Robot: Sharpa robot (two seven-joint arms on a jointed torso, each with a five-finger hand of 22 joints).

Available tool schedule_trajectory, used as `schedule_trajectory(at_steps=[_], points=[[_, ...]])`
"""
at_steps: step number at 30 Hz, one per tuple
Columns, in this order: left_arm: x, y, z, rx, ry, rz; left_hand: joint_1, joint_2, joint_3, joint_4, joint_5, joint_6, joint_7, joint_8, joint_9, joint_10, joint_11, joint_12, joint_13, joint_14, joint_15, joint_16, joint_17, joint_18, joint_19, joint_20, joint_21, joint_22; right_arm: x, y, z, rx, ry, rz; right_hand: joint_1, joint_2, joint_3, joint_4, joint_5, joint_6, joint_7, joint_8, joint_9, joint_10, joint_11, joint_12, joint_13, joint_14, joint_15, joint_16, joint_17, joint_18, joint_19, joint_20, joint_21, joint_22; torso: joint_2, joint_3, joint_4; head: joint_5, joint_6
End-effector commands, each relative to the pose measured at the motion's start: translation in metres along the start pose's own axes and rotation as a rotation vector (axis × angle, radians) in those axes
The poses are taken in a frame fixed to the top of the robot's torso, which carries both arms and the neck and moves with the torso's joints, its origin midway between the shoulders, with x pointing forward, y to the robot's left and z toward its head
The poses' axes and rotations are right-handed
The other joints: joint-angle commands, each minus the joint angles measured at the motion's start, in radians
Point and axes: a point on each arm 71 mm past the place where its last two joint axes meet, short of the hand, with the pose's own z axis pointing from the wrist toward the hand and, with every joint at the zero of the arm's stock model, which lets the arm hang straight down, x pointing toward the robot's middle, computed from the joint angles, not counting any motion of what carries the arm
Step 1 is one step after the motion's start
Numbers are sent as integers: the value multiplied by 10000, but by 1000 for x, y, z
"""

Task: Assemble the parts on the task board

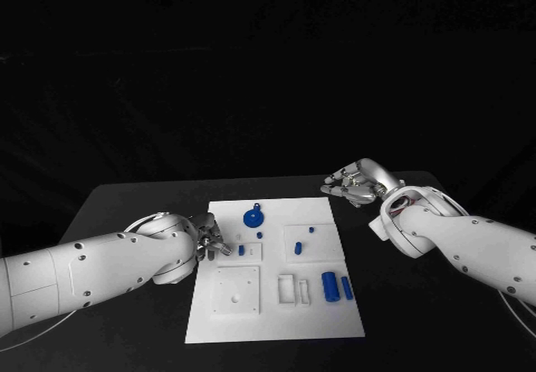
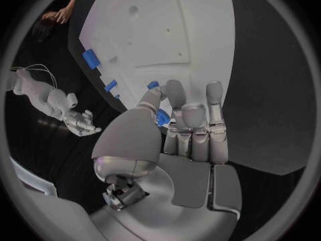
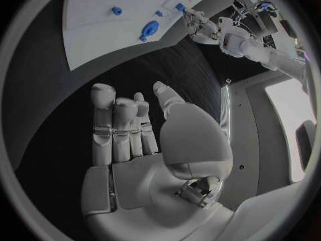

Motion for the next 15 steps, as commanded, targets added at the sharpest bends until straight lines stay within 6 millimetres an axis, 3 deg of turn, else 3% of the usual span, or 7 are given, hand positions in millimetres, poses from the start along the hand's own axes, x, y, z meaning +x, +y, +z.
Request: schedule_trajectory(at_steps=[1, 15], points=[[10, 7, 1, -410, 885, -289, 86, 142, 51, -82, -32, 2004, -918, 52, 32, 244, -335, 44, 19, -2, -78, 55, 38, -12, -4, 64, 40, 212, 1, 1, 0, -97, 46, -17, 7, -39, 2, 30, 32, -59, -7, -39, -4, -61, 5, -56, -9, -47, -17, -33, -16, 101, 63, 4, -50, 603, 0, -3, 4, -15, -15], [-1, 4, 6, -817, 1548, -727, 144, 148, 32, -225, -54, 2016, -924, 56, 101, 245, -354, 115, 83, 20, -77, 179, 236, -6, -54, 55, 174, 210, 2, 1, 1, -104, 62, -4, 7, -39, 2, 30, 32, -59, -7, -39, -4, -61, 5, -56, -9, -47, -17, -33, -16, 101, 63, 4, -50, 603, 9, 2, -4, -18, -51]])
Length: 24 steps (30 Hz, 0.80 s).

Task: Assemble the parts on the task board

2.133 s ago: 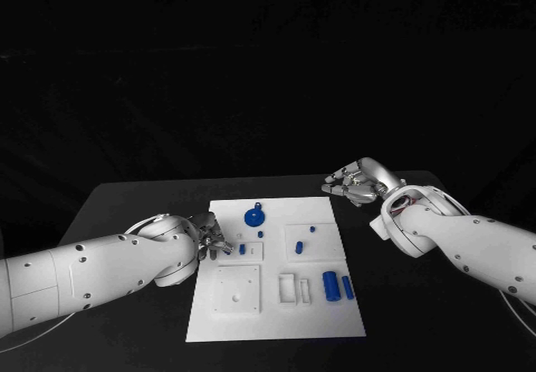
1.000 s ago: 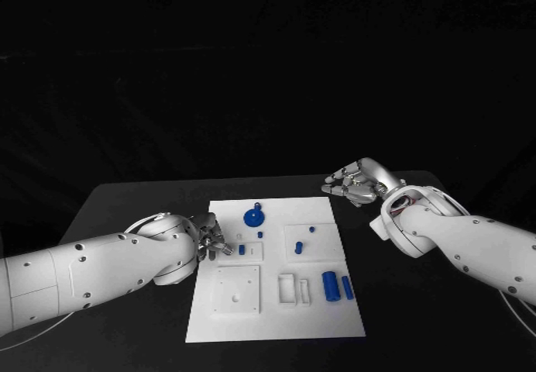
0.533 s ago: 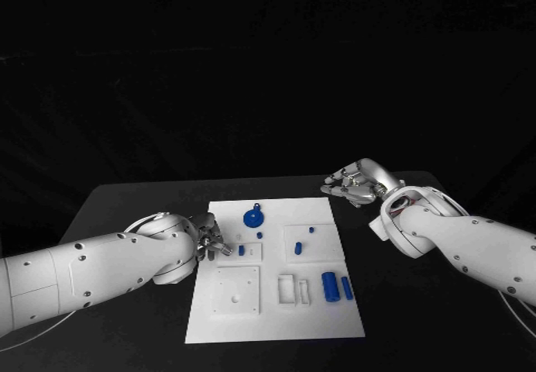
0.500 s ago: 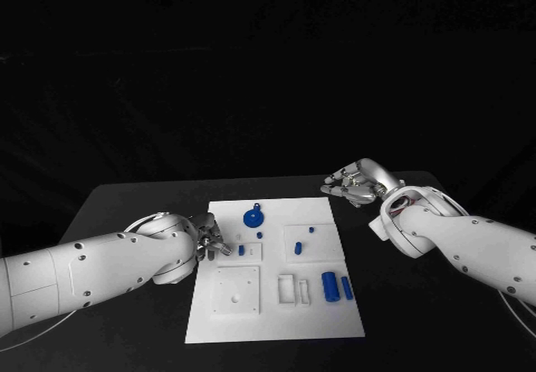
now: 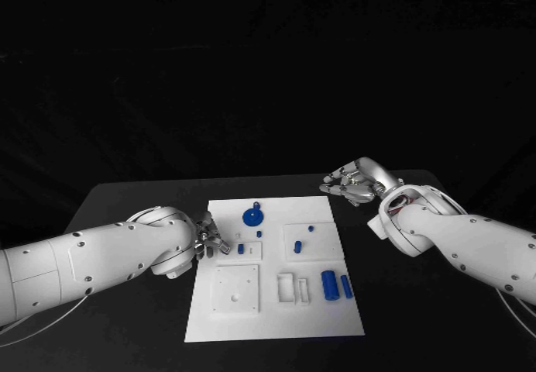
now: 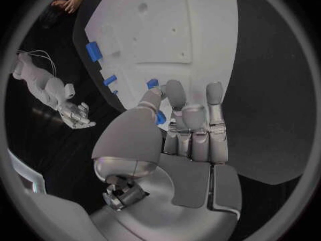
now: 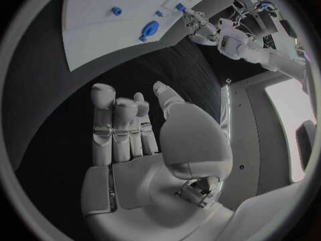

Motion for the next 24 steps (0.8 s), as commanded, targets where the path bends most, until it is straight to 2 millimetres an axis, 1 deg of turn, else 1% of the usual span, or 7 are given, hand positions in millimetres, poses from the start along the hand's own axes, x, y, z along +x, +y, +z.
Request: schedule_trajectory(at_steps=[1, 14, 17, 18, 19, 20, 24], points=[[6, 0, 1, -407, 929, -34, 54, 58, 87, -170, 22, 2016, -924, 35, 66, 209, -318, 66, 15, 14, -81, 64, 21, -6, -18, 20, 53, 211, 1, 1, 0, -101, 56, -14, 7, -39, 2, 30, 32, -59, -7, -39, -4, -61, 4, -56, -10, -47, -17, -33, -16, 101, 63, 4, -50, 604, 1, 3, 1, 0, -14], [2, -8, 6, -582, 1063, 101, -38, 120, 150, -239, 31, 2031, -938, 38, 178, 205, -335, 171, 69, 30, -88, 135, 134, 15, -35, 26, 144, 207, 2, 2, 1, -116, 71, 1, 4, -40, 2, 8, 29, -57, -7, -38, -3, -55, 4, -46, -3, -44, -18, -29, -12, 99, 66, 3, -41, 607, -2, 9, 3, -27, -38], [0, -8, 6, -626, 1096, 103, -20, 184, 121, -245, -276, 1955, -931, 38, 396, 206, -331, 162, 21, 17, -90, 97, 69, 4, -48, 23, 155, 200, 2, 2, 1, -117, 74, 3, 4, -40, 2, 8, 29, -57, -7, -38, -3, -55, 4, -46, -3, -44, -18, -29, -12, 99, 66, 3, -41, 607, 2, 5, 6, -40, -37], [0, -8, 6, -637, 1097, 102, -8, 226, 105, -228, -476, 1914, -927, 30, 445, 207, -330, 150, 0, 6, -90, 72, 27, 2, -50, 23, 151, 197, 2, 2, 1, -117, 73, 3, 4, -40, 2, 8, 29, -57, -7, -38, -3, -55, 4, -46, -3, -44, -18, -29, -12, 99, 66, 3, -41, 607, 5, 7, 5, -44, -45], [-1, -8, 6, -646, 1091, 100, 13, 255, 87, -214, -589, 1886, -923, 32, 491, 208, -330, 137, -21, -5, -93, 45, -21, 0, -51, 21, 146, 195, 2, 2, 1, -116, 71, 2, 4, -40, 2, 8, 29, -57, -7, -38, -3, -55, 4, -46, -3, -44, -18, -29, -12, 99, 66, 3, -41, 607, 2, 3, 8, -46, -50], [-2, -8, 6, -652, 1087, 102, 78, 295, -6, -169, -655, 1823, -925, 30, 704, 208, -330, 151, -88, 7, -96, 18, -45, -8, -43, 17, 128, 196, 2, 2, 1, -115, 70, 2, 4, -40, 2, 8, 29, -57, -7, -38, -3, -55, 4, -46, -3, -44, -18, -29, -12, 99, 66, 3, -41, 607, -1, 4, 10, -48, -51], [-6, -8, 5, -670, 1097, 96, 91, 338, -19, -142, -673, 1801, -921, 25, 785, 208, -329, 157, -121, 4, -94, 21, -34, -9, -45, 19, 114, 196, 3, 2, 1, -115, 73, 4, 4, -40, 2, 8, 29, -57, -7, -38, -3, -55, 4, -46, -3, -44, -18, -29, -12, 99, 66, 3, -41, 607, -12, 6, 20, -38, -50]])
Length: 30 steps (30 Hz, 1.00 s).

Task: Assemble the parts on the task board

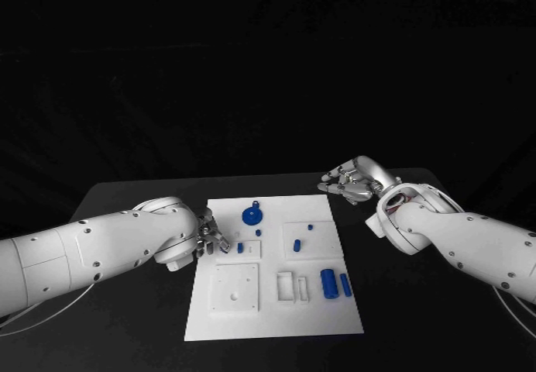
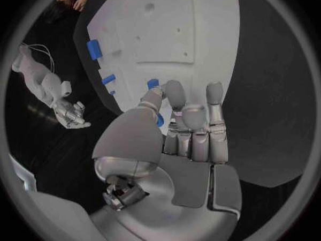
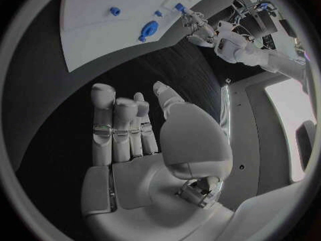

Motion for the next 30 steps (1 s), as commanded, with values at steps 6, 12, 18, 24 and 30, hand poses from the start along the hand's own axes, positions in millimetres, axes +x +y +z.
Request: schedule_trajectory(at_steps=[6, 12, 18, 24, 30], points=[[-3, 3, 0, -266, 708, -48, 254, 352, -112, 20, -827, 1574, -898, 39, 1016, 210, -330, -60, -194, -2, -67, -156, -199, -48, -45, 6, -59, 192, 1, 2, 0, -108, 66, -11, 4, -40, 2, 8, 30, -57, -7, -38, -3, -55, 4, -46, -4, -44, -18, -29, -13, 100, 67, 3, -41, 609, -7, -14, 5, 21, -3], [-6, 7, -1, -350, 852, -117, 353, 437, -218, 114, -987, 1478, -896, 32, 1242, 210, -338, -81, -279, 5, -63, -180, -212, -62, -29, 0, -106, 195, 1, 1, 0, -102, 62, -15, 4, -40, 2, 8, 30, -57, -7, -38, -3, -55, 4, -46, -4, -44, -18, -29, -13, 100, 67, 3, -41, 609, -7, -13, 7, 11, -5], [-8, 10, 0, -445, 1030, -259, 399, 467, -279, 154, -1077, 1420, -896, 32, 1445, 209, -343, -65, -327, 4, -68, -188, -213, -80, -11, -13, -143, 197, 1, 1, 0, -104, 65, -12, 4, -40, 2, 8, 30, -57, -7, -38, -3, -55, 4, -46, -4, -44, -18, -29, -13, 100, 67, 3, -41, 609, -3, -19, 12, 1, -24], [-10, 11, 0, -484, 1091, -315, 359, 565, -253, 207, -1044, 1431, -901, 30, 1475, 210, -346, -58, -331, 6, -67, -178, -207, -81, -12, -11, -148, 200, 1, 1, 0, -99, 64, -14, 4, -40, 2, 8, 30, -57, -7, -38, -3, -55, 4, -46, -4, -44, -18, -29, -13, 100, 67, 3, -41, 609, -6, -11, 13, -5, -42], [-10, 11, 0, -491, 1115, -420, 303, 591, -235, 211, -1085, 1422, -904, 27, 1499, 208, -346, -51, -332, -1, -69, -179, -206, -83, -6, -13, -153, 199, 2, 1, 0, -104, 66, -10, 4, -40, 2, 8, 30, -57, -7, -38, -3, -55, 4, -46, -4, -44, -18, -29, -13, 100, 67, 3, -41, 609, -12, -8, 8, -1, -35]])
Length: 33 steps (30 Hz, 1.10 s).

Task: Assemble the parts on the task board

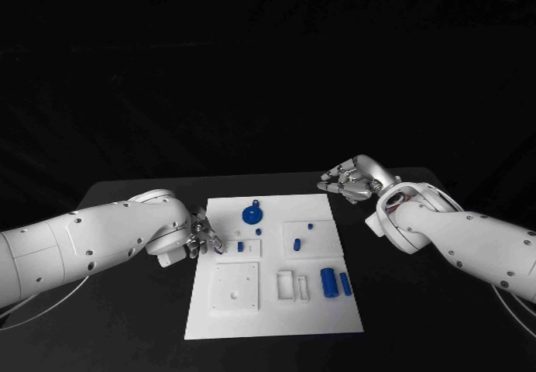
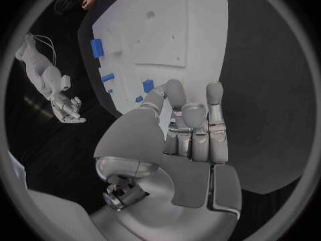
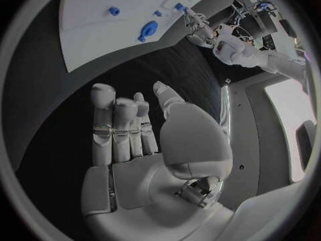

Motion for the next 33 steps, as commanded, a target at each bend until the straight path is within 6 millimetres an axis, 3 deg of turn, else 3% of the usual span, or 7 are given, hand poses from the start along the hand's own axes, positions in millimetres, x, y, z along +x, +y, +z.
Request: schedule_trajectory(at_steps=[1, 14, 22, 33], points=[[1, -1, -1, 1, 276, -85, 168, 249, 34, 52, -1, 1422, -904, 68, 1528, 209, -347, 18, -14, -5, -73, -56, -1, -83, -7, -13, -59, 198, 1, 1, 0, -103, 59, -17, 4, -40, 3, 8, 31, -57, -7, -38, -4, -55, 4, -46, -4, -44, -18, -29, -13, 100, 67, 4, -41, 609, -4, 6, -2, 4, 6], [-2, -3, -6, 399, -765, -808, 119, 241, 60, 85, 48, 1509, -915, 63, 1342, 211, -349, 53, -13, 39, -88, -52, -7, -54, 49, -3, -68, 198, 1, 0, 0, -83, 46, -27, 4, -40, 3, 8, 31, -57, -7, -38, -4, -55, 4, -46, -4, -44, -18, -29, -13, 100, 67, 4, -41, 609, 0, 12, 7, -25, 36], [-2, -5, -18, 913, -2069, -1527, 54, 67, 80, 122, 453, 1753, -960, 84, 934, 211, -378, 250, 52, 164, -127, 68, 269, -34, 139, -31, -26, 201, -1, -3, -2, -23, 16, -60, 3, -31, 18, -15, 52, -59, -8, -38, -3, -53, 4, -45, -2, -39, -19, -21, -5, 98, 72, 2, -25, 613, -43, 21, 51, -33, -14], [5, -7, -24, 1219, -3027, -2322, -22, -2, 149, 163, 598, 1856, -987, 88, 889, 207, -397, 355, 111, 207, -146, 119, 424, -56, 160, -59, 18, 202, -1, -6, -2, 54, 24, -71, 3, -31, 18, -15, 52, -59, -8, -38, -3, -53, 4, -45, -2, -39, -19, -21, -5, 98, 72, 2, -25, 613, -147, 85, 118, 2, -75]])
